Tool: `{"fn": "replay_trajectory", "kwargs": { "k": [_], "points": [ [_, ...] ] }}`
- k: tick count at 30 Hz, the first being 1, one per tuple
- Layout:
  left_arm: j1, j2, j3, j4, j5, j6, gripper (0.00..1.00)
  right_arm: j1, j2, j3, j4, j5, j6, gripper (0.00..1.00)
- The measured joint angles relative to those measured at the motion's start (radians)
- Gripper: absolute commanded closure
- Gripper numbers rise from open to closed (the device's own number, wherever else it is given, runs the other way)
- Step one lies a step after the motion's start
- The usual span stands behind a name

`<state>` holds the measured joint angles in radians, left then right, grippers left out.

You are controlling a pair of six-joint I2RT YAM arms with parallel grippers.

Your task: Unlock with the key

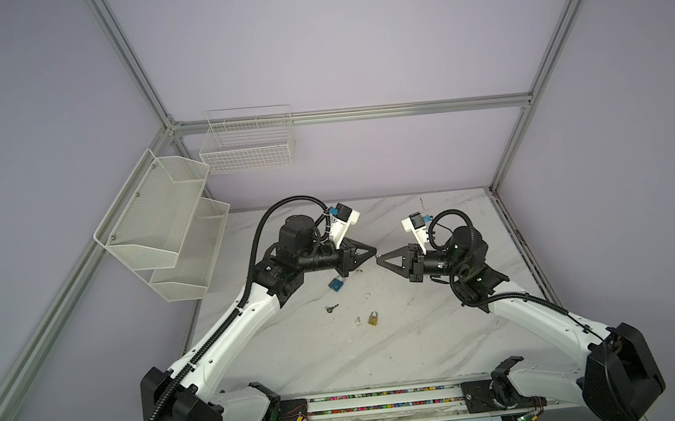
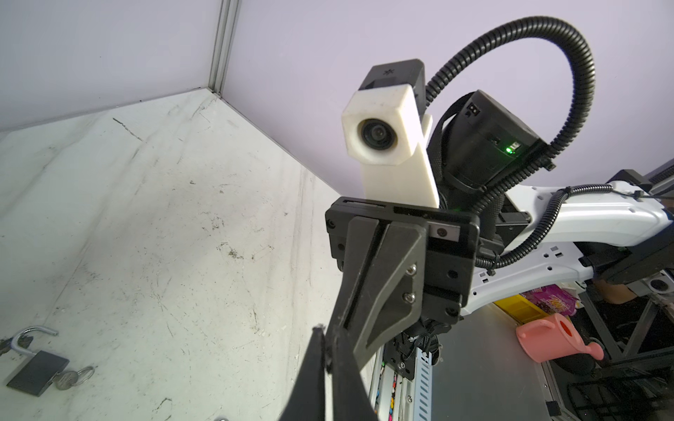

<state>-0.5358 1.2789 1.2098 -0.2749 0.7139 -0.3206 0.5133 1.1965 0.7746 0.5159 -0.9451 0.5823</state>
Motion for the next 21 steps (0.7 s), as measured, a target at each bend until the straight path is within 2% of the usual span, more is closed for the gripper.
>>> {"fn": "replay_trajectory", "kwargs": {
  "k": [1, 4, 8, 12, 16, 21],
  "points": [
    [0.004, 0.0, 0.001, 0.004, 0.0, -0.008, 0.67, -0.001, -0.011, 0.0, -0.013, 0.013, 0.0, 1.0],
    [0.019, -0.001, 0.002, 0.034, 0.001, -0.031, 0.58, -0.005, -0.043, 0.0, -0.053, 0.056, -0.007, 1.0],
    [0.025, -0.032, -0.011, 0.098, -0.002, -0.081, 0.54, -0.005, -0.072, 0.0, -0.132, 0.127, -0.028, 1.0],
    [0.023, -0.113, -0.089, 0.137, -0.05, -0.16, 0.49, -0.005, -0.09, 0.001, -0.294, 0.254, -0.077, 1.0],
    [-0.01, -0.175, -0.195, 0.116, -0.159, -0.238, 0.47, -0.009, -0.093, 0.001, -0.452, 0.371, -0.107, 1.0],
    [-0.137, -0.193, -0.253, -0.012, -0.368, -0.285, 0.44, -0.009, -0.136, -0.057, -0.562, 0.479, -0.094, 1.0]
  ]
}}
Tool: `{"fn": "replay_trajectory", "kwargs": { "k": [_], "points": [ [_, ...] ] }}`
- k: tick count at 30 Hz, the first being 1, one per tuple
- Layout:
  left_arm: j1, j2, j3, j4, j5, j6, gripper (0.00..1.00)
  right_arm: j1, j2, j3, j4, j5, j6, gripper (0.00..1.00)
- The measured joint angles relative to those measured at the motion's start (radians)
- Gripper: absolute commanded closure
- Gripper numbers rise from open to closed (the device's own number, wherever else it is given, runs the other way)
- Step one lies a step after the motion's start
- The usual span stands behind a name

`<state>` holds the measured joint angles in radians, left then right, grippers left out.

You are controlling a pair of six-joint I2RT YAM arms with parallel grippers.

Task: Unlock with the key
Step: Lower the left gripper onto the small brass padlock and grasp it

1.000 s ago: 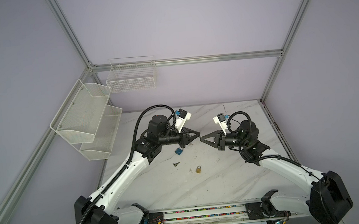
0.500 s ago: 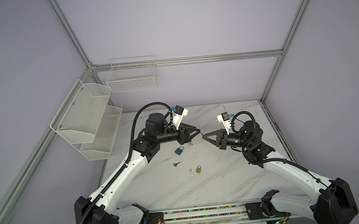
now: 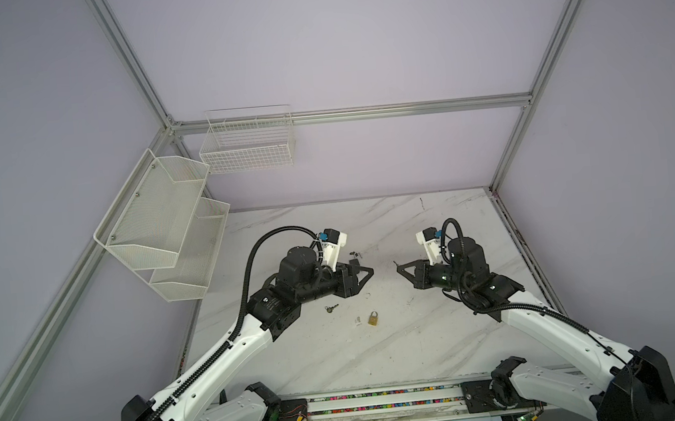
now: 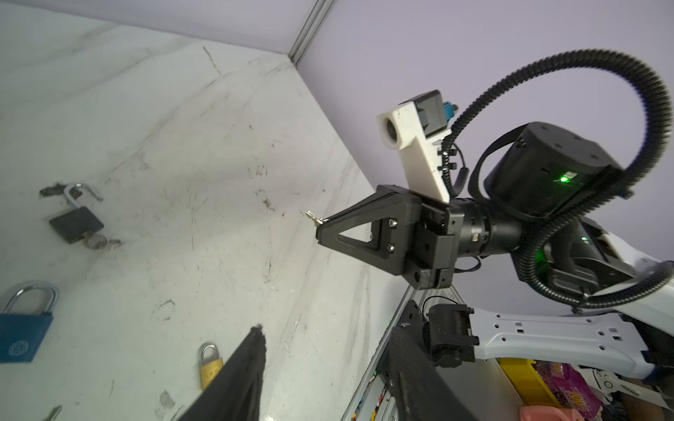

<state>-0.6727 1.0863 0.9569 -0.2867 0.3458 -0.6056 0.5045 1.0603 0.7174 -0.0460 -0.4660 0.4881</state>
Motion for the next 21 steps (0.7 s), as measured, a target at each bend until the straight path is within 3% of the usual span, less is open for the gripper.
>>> {"fn": "replay_trajectory", "kwargs": {
  "k": [6, 15, 21],
  "points": [
    [-0.132, 0.09, -0.006, -0.121, -0.227, -0.063, 0.43, 0.0, -0.054, -0.092, -0.055, 0.067, 0.051, 1.0],
    [-0.273, 0.448, -0.002, -0.197, -0.359, -0.084, 0.42, 0.0, -0.081, -0.15, -0.083, 0.092, 0.093, 1.0],
    [-0.304, 0.591, 0.045, -0.254, -0.435, -0.083, 0.42, 0.0, -0.095, -0.162, -0.081, 0.092, 0.102, 1.0]
  ]
}}
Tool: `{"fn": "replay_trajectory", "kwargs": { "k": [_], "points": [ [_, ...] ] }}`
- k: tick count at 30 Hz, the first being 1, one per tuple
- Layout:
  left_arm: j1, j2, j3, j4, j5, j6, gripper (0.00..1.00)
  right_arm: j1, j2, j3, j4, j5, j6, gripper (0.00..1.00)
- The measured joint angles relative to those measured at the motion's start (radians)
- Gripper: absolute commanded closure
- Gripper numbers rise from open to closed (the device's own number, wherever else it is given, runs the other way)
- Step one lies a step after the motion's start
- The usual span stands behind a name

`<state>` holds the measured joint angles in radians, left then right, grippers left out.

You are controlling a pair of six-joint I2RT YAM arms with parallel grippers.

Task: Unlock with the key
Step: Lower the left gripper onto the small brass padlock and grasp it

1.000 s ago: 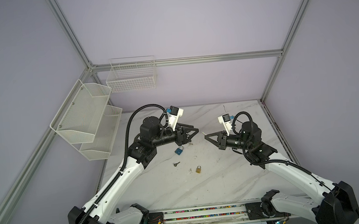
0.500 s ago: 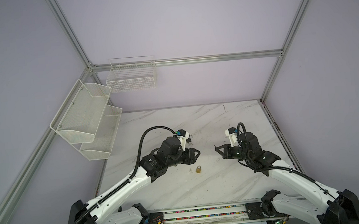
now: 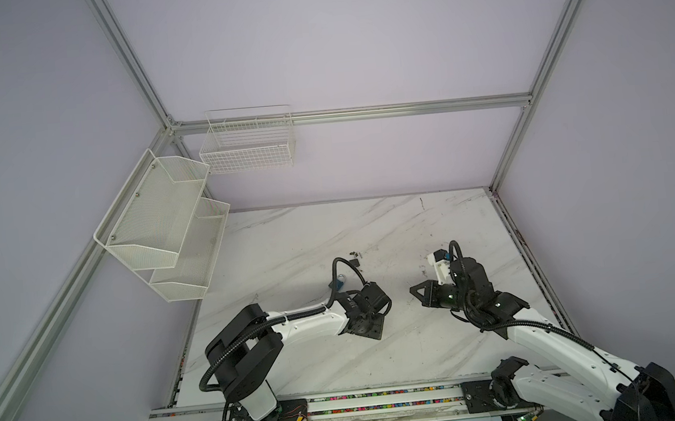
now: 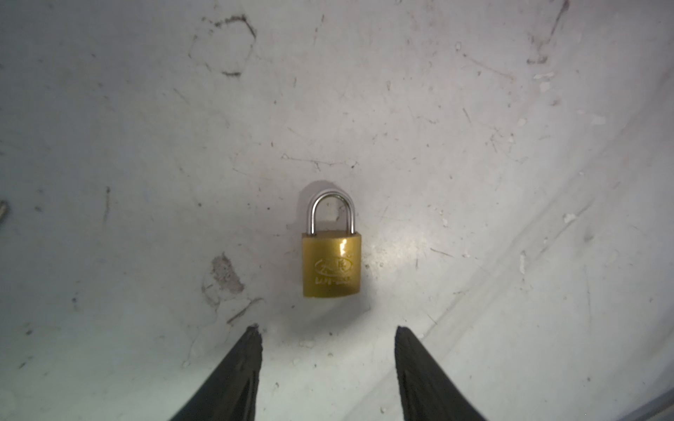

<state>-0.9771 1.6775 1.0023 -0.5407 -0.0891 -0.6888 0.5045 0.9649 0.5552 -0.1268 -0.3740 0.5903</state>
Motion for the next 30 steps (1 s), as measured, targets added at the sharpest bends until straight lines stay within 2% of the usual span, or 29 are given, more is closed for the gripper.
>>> {"fn": "replay_trajectory", "kwargs": {
  "k": [17, 21, 30],
  "points": [
    [-0.044, 0.133, 0.131, -0.05, -0.124, 0.021, 0.52, 0.0, 0.003, -0.006, 0.011, -0.015, 0.003, 1.0],
    [-0.045, 0.143, 0.14, -0.06, -0.132, 0.021, 0.56, 0.0, 0.011, -0.006, 0.013, -0.021, 0.003, 1.0],
    [-0.045, 0.172, 0.165, -0.068, -0.143, 0.028, 0.6, 0.0, 0.017, -0.006, 0.019, -0.033, 0.002, 1.0]
  ]
}}
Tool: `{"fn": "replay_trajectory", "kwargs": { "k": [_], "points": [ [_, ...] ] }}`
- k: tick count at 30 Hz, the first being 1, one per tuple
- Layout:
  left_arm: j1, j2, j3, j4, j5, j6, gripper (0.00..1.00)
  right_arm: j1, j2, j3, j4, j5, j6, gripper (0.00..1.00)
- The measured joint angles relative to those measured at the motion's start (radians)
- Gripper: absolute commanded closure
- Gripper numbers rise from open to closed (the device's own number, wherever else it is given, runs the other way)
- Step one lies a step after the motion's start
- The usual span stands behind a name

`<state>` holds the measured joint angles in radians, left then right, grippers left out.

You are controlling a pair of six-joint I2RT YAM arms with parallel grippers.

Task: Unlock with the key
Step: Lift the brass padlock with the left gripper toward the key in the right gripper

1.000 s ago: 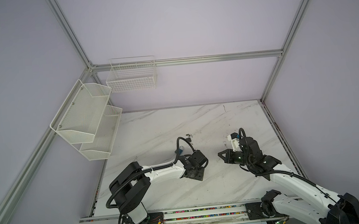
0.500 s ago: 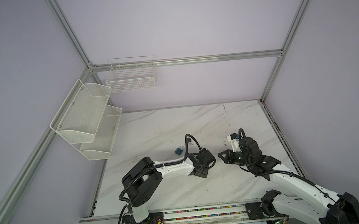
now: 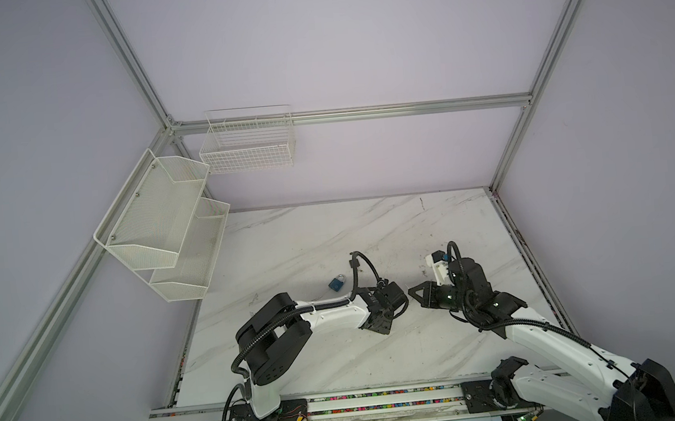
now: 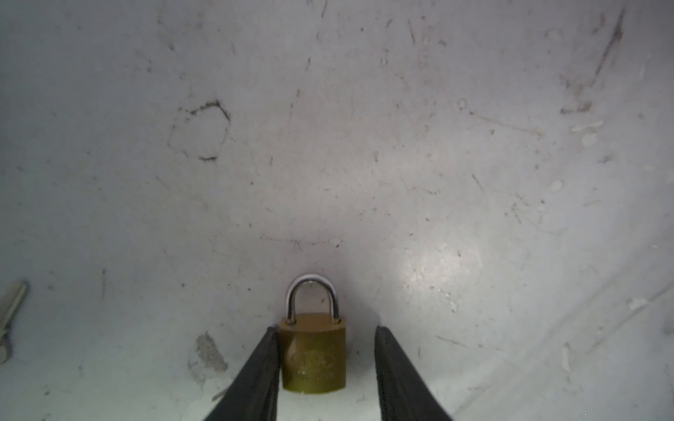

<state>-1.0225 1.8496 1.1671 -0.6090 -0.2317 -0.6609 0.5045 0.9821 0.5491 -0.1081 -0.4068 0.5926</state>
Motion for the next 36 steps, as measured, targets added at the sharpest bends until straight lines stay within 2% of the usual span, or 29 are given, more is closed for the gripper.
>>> {"fn": "replay_trajectory", "kwargs": {
  "k": [18, 26, 31, 34, 36],
  "points": [
    [0.0, 0.002, 0.002, 0.002, -0.016, -0.018, 0.77, 0.0, 0.001, 0.0, 0.0, -0.002, -0.003, 1.0],
    [0.025, -0.015, 0.002, -0.008, -0.018, -0.121, 0.9, 0.0, -0.009, 0.032, -0.043, 0.027, -0.018, 1.0],
    [0.067, -0.114, 0.0, 0.02, 0.021, -0.22, 0.91, 0.0, -0.008, 0.103, -0.112, 0.091, -0.044, 1.0],
    [0.101, -0.221, -0.023, 0.117, 0.056, -0.3, 0.97, 0.0, -0.005, 0.148, -0.146, 0.135, -0.06, 1.0],
    [0.12, -0.29, -0.04, 0.172, 0.057, -0.352, 0.97, 0.008, 0.004, 0.172, -0.159, 0.163, -0.066, 1.0]
  ]
}}
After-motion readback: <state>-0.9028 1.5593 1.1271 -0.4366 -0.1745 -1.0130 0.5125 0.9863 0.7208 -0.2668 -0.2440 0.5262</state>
